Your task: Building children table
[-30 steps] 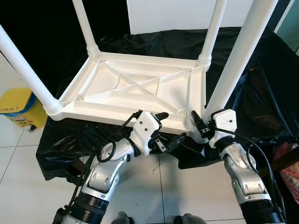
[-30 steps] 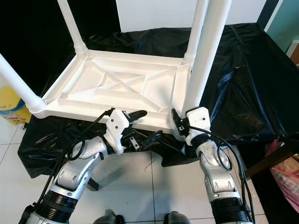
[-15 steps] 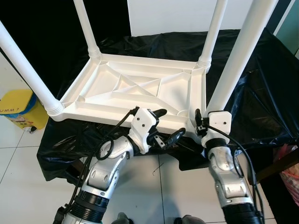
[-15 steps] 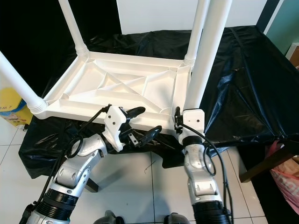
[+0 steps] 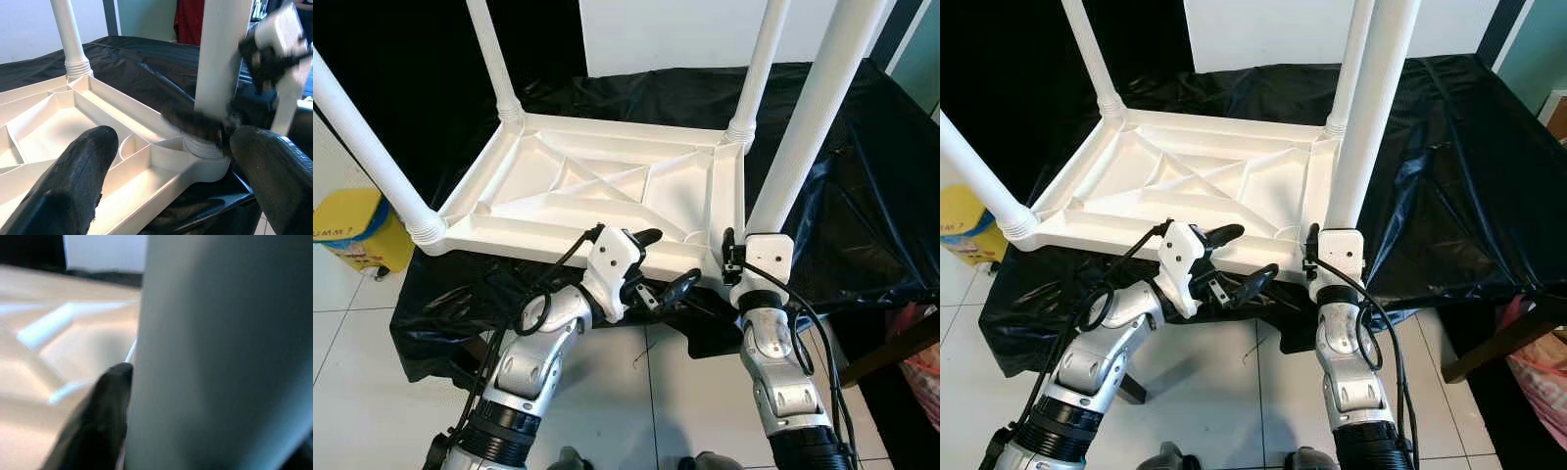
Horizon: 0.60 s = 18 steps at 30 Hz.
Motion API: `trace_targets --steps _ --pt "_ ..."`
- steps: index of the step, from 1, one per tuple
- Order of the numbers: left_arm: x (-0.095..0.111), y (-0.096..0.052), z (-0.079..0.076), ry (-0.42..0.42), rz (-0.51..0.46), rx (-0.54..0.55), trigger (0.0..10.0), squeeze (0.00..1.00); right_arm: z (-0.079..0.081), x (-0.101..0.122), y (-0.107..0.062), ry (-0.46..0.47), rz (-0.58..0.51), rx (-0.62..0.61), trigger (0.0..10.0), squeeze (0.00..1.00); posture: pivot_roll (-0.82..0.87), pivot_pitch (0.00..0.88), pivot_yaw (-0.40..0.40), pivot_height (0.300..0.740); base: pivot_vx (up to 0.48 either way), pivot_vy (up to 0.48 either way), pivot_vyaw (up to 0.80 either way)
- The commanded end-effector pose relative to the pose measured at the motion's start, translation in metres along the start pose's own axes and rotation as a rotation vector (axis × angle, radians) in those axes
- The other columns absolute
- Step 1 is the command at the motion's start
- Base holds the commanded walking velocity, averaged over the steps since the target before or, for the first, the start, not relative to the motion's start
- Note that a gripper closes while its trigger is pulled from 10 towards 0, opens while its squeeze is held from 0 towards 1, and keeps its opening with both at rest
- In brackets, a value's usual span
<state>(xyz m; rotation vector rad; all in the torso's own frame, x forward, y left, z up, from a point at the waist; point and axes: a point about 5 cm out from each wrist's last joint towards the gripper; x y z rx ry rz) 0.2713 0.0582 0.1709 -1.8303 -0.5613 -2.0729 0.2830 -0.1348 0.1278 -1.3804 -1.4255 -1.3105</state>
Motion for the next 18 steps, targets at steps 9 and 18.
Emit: trace_targets --steps 9,18 --pt "0.001 0.002 0.004 0.007 -0.001 0.044 10.0 0.0 -0.011 0.001 0.0 0.012 -0.055 0.112 10.0 1.0 -0.04 0.056 0.021 0.74 0.0 0.0 0.0" --pt "0.0 0.003 0.004 0.015 0.002 0.037 10.0 0.0 -0.021 0.004 -0.003 0.039 -0.122 0.437 10.0 0.0 -0.04 0.045 0.026 0.74 0.0 0.0 0.0"
Point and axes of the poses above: a point about 5 cm out from each wrist's last joint towards the gripper, its own y axis pointing out of the wrist towards the gripper, its own x axis along the axis of the wrist's last joint, z = x × y, and after that the axes turned 5 degrees about -y, right-handed
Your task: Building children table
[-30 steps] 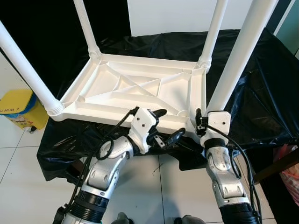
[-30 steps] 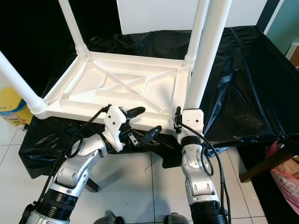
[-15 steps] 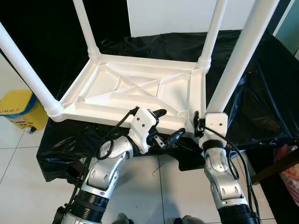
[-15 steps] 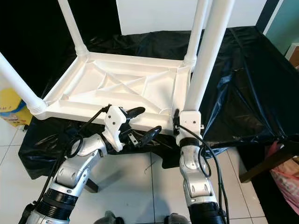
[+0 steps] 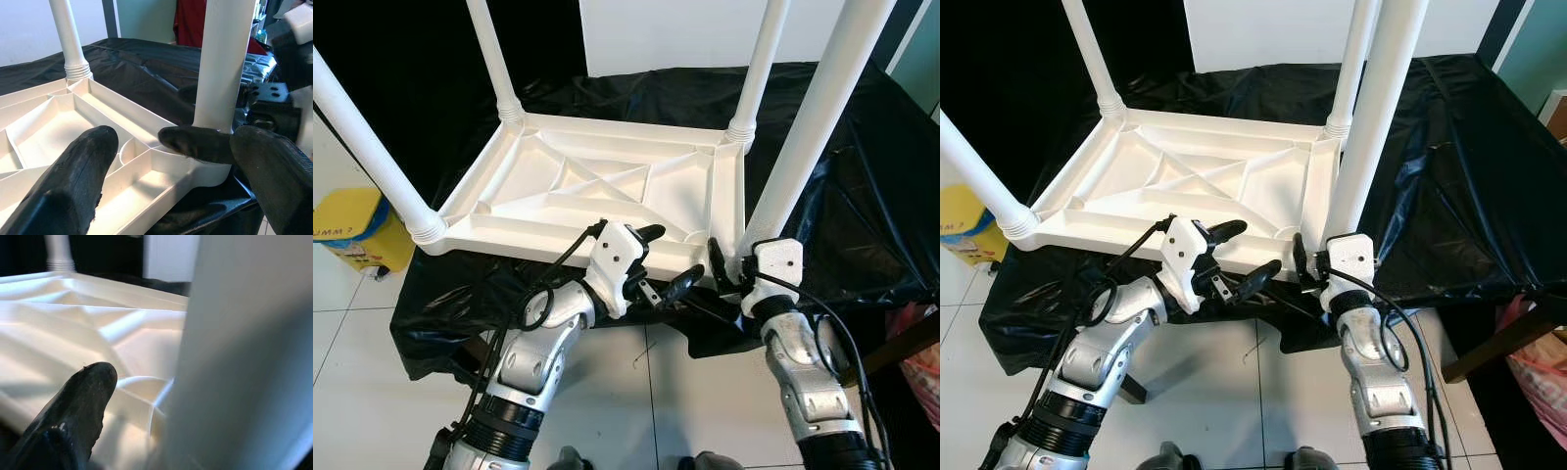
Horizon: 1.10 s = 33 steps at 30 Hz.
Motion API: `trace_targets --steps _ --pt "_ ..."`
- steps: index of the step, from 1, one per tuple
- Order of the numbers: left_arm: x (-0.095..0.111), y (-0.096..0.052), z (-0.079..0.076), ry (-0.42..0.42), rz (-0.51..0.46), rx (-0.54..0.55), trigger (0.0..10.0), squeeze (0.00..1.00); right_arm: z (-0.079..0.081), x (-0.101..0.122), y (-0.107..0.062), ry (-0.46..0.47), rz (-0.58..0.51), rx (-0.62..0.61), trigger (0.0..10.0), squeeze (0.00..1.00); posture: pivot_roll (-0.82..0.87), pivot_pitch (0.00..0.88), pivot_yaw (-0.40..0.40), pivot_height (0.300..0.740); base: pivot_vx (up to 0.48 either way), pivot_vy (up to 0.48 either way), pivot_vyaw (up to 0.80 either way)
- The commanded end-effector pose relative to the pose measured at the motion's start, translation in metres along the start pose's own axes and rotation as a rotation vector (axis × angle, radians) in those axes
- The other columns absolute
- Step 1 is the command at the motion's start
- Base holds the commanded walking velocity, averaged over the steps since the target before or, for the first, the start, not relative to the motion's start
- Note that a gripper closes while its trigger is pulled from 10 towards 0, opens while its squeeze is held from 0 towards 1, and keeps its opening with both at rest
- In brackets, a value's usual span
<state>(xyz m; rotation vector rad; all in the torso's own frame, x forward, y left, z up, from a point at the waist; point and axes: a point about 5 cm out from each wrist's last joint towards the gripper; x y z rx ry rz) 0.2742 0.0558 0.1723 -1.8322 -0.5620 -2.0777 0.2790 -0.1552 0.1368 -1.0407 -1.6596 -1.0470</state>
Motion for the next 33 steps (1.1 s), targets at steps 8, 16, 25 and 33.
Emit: trace_targets --steps 8,16,25,33 --pt "-0.001 -0.002 0.004 0.017 0.013 0.033 10.0 0.0 0.0 -0.002 0.003 0.015 -0.011 0.259 10.0 0.0 -0.04 0.043 0.029 0.74 0.0 0.0 0.0" --pt "0.001 0.001 0.006 0.022 0.001 0.044 10.0 0.0 -0.01 -0.007 0.018 -0.029 0.032 0.379 10.0 0.0 -0.02 0.037 0.021 0.74 0.0 0.0 0.0" --pt "-0.003 0.003 0.002 0.037 0.029 0.023 10.0 0.0 -0.005 -0.021 0.018 -0.023 0.072 0.418 0.0 0.0 -0.02 0.043 0.012 0.74 0.0 0.0 0.0" --pt "-0.003 0.003 0.001 0.034 0.033 0.018 10.0 0.0 0.007 -0.029 0.024 0.026 0.08 0.383 10.0 0.0 -0.02 0.049 0.02 0.74 0.0 0.0 0.0"
Point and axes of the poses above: a point about 5 cm out from each wrist's last joint towards the gripper, its own y axis pointing out of the wrist towards the gripper, its own x axis along the axis of the wrist's last joint, z = x × y, and after that the axes turned 5 degrees about -y, right-handed
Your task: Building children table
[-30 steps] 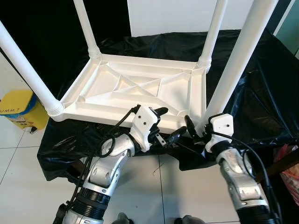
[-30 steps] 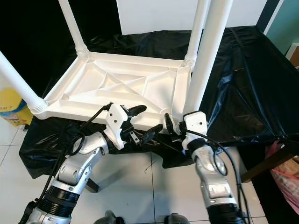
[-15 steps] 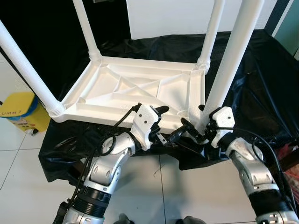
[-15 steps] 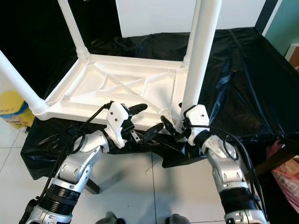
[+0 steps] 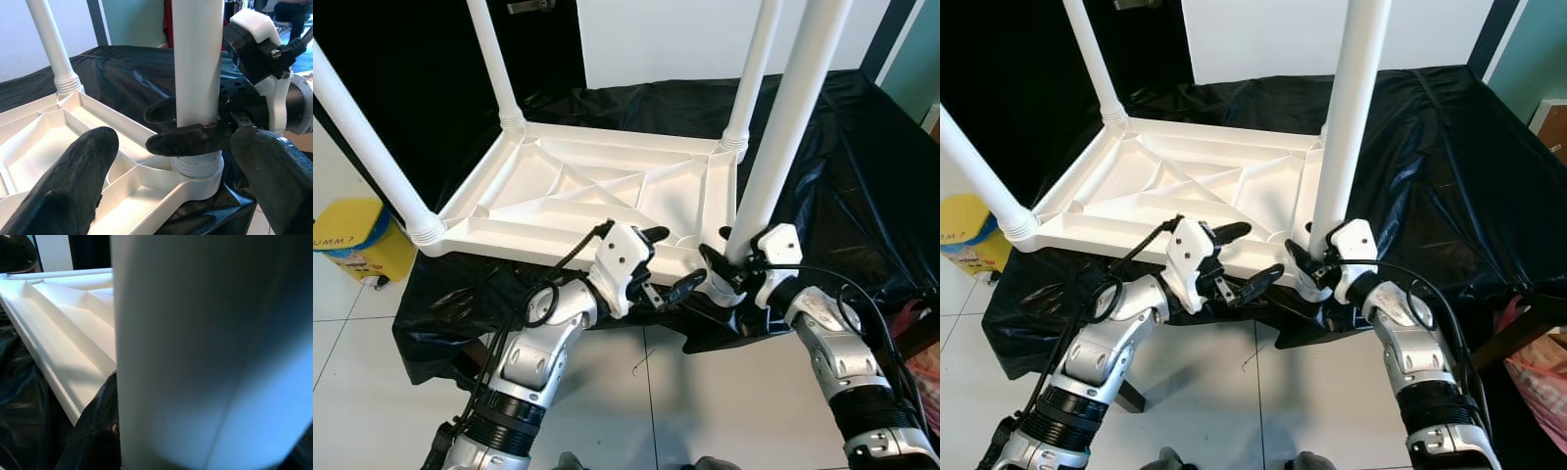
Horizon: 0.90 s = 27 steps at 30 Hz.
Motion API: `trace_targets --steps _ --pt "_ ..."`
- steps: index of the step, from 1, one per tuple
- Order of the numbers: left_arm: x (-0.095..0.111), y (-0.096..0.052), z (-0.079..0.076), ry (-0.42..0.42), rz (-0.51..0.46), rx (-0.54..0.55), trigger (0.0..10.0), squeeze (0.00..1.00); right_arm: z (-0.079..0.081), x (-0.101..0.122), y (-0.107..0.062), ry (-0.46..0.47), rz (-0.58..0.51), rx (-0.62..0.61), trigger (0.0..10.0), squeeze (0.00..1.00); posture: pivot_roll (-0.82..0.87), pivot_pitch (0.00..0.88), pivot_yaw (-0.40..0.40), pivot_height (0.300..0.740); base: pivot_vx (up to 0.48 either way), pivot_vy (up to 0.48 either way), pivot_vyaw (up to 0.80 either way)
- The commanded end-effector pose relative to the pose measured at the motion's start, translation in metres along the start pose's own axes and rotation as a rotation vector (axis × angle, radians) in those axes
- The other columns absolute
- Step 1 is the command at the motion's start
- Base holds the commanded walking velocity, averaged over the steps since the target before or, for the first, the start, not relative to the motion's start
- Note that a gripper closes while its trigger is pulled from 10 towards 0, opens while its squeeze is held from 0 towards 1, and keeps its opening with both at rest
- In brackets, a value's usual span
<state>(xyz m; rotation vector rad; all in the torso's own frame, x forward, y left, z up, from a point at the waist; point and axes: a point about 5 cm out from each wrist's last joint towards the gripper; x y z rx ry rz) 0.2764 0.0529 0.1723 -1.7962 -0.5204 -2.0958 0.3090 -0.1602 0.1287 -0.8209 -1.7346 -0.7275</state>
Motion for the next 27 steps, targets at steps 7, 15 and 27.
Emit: trace_targets --steps 7,15,27 --pt "-0.004 -0.001 0.0 -0.004 0.02 0.017 10.0 0.0 0.021 -0.015 0.017 0.038 0.044 -0.005 10.0 0.0 -0.02 0.05 0.027 0.74 0.0 0.0 0.0" --pt "-0.008 0.0 -0.002 0.001 0.036 0.01 10.0 0.0 0.015 -0.022 0.029 -0.01 0.139 -0.173 10.0 0.0 -0.02 0.055 0.024 0.74 0.0 0.0 0.0" --pt "-0.013 -0.003 0.001 -0.003 0.035 0.063 10.0 0.0 0.014 -0.023 0.023 0.083 0.182 -0.592 10.0 0.0 -0.03 0.066 0.023 0.74 0.0 0.0 0.0"
Point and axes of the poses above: a point about 5 cm out from each wrist's last joint towards the gripper, its own y axis pointing out of the wrist towards the gripper, its own x axis along the axis of the wrist's last joint, z = x × y, and after that the axes turned 5 degrees about -y, right-handed
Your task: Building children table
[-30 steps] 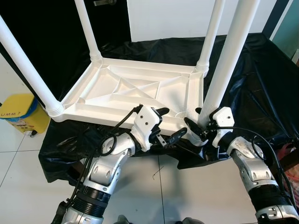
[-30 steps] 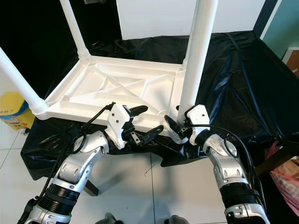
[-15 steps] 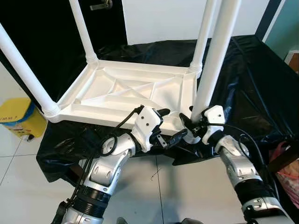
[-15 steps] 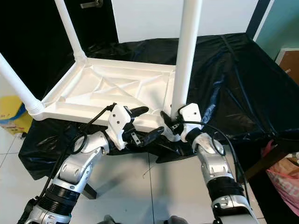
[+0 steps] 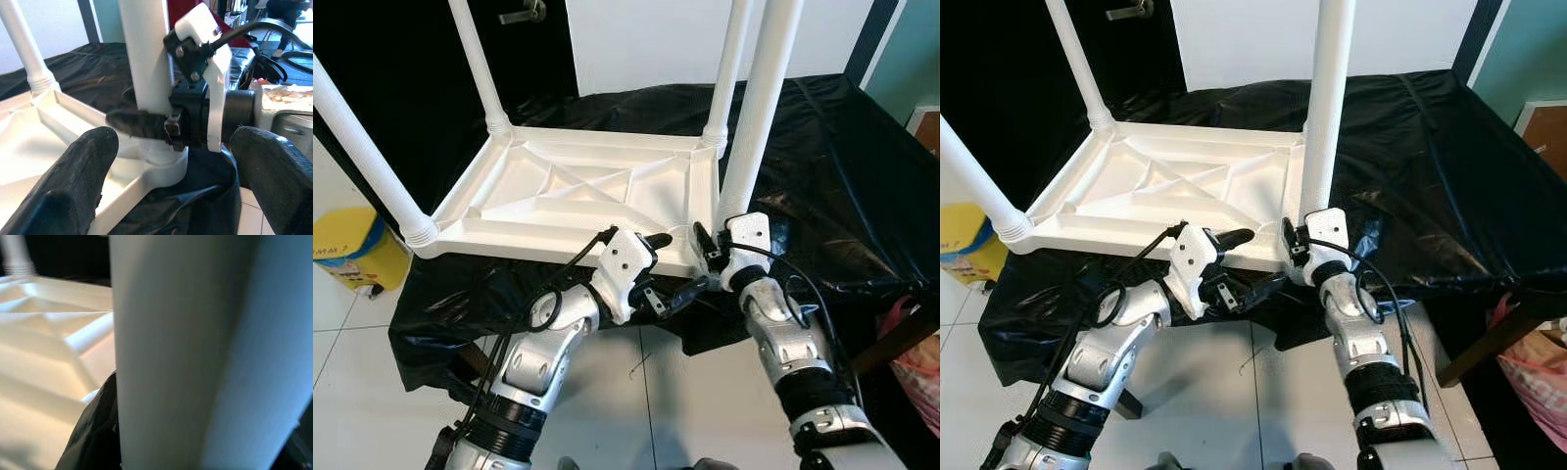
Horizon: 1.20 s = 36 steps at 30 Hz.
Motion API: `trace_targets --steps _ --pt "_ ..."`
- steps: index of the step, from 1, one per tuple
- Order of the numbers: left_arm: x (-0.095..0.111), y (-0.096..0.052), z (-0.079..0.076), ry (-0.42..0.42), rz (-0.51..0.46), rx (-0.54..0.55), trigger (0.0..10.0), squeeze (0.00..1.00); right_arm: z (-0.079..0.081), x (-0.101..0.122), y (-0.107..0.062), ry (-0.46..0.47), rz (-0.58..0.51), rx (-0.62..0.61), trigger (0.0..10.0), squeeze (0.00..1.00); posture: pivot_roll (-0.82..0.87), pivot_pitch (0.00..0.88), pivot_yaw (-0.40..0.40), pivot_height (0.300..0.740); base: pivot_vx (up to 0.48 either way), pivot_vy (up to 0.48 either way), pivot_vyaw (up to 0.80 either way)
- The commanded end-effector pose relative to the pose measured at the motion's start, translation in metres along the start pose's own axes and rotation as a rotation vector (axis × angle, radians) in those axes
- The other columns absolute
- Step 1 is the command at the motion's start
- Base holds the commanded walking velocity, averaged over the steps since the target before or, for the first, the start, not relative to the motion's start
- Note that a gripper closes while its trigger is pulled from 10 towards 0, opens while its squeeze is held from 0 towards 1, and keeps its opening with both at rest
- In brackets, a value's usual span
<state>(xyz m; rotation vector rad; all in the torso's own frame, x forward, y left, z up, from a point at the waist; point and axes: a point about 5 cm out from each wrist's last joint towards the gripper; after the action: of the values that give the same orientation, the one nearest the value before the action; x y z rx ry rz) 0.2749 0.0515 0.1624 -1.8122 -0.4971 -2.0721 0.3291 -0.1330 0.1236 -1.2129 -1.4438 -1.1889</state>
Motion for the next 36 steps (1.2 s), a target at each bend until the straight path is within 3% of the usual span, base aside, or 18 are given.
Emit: trace_targets --steps 1,4,8,11,18,19,21,22,36 --pt "-0.004 -0.002 0.004 0.01 0.012 0.067 10.0 0.0 -0.004 -0.019 -0.007 -0.01 0.1 -0.044 10.0 0.0 -0.03 0.066 0.023 0.74 0.0 0.0 0.0" --pt "-0.004 -0.003 0.01 -0.036 0.012 0.091 10.0 0.0 0.003 -0.014 -0.014 0.002 0.08 -0.185 10.0 0.0 -0.04 0.068 0.021 0.74 0.0 0.0 0.0" --pt "-0.002 -0.003 0.018 -0.053 0.0 0.124 10.0 0.0 0.018 -0.011 -0.015 0.046 0.055 -0.128 10.0 0.0 -0.04 0.065 0.016 0.74 0.0 0.0 0.0" --pt "-0.003 -0.002 0.021 -0.04 0.006 0.137 10.0 0.0 0.02 0.0 -0.013 0.058 -0.016 -0.09 10.0 0.0 -0.05 0.061 0.016 0.74 0.0 0.0 0.0" --pt "-0.003 0.001 0.023 -0.019 0.002 0.152 10.0 0.0 0.023 0.005 -0.014 0.087 -0.037 -0.058 10.0 0.0 -0.05 0.044 0.016 0.74 0.0 0.0 0.0" --pt "-0.003 0.002 0.023 -0.009 0.004 0.153 10.0 0.0 0.023 0.006 -0.015 0.092 -0.043 -0.059 10.0 0.45 -0.05 0.041 0.016 0.74 0.0 0.0 0.0" --pt "-0.003 0.002 0.023 -0.002 0.006 0.153 10.0 0.0 0.022 0.006 -0.015 0.095 -0.046 -0.061 10.0 0.45 -0.05 0.041 0.016 0.74 0.0 0.0 0.0" --pt "-0.004 0.002 0.023 0.015 0.011 0.161 10.0 0.0 0.02 0.008 -0.015 0.09 -0.059 -0.062 10.0 1.0 -0.05 0.038 0.016 0.74 0.0 0.0 0.0" --pt "-0.006 0.004 0.018 0.081 0.008 0.159 10.0 0.0 0.007 0.013 -0.018 0.07 -0.122 0.007 10.0 1.0 -0.04 0.023 0.007 0.74 0.0 0.0 0.0"
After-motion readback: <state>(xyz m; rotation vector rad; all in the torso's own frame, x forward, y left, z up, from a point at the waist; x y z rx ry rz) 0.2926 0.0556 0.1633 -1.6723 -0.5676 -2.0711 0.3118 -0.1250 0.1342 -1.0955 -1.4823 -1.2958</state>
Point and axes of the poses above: a point about 5 cm out from each wrist's last joint towards the gripper, its own y axis pointing out of the wrist towards the gripper, its own x axis along the axis of the wrist's last joint, z = x × y, and after that the axes turned 5 degrees about -y, right-handed
